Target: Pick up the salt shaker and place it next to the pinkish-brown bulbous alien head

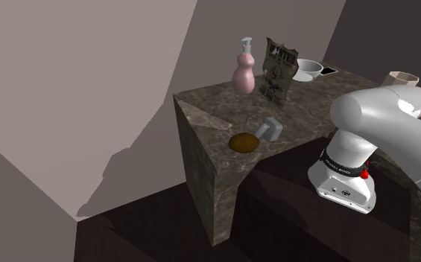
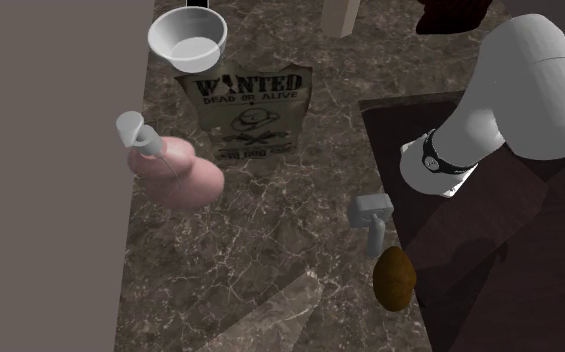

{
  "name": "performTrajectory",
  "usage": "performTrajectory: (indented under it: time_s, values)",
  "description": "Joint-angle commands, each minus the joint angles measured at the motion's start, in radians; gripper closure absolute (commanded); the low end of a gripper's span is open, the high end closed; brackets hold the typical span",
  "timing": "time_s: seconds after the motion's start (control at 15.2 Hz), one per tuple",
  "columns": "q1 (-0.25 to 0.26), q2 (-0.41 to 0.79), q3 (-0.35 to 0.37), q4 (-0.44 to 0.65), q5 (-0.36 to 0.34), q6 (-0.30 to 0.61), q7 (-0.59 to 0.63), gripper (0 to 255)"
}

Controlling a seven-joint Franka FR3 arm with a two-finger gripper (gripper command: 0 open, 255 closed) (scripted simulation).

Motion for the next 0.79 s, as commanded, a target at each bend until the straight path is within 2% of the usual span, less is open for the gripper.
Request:
performTrajectory:
  time_s: [0.0, 0.73]
  values:
    - [-0.054, 0.0, -0.038, -0.03, 0.016, 0.048, -0.01, 255]
    - [-0.279, 0.0, -0.221, -0.18, 0.03, 0.254, -0.066, 255]
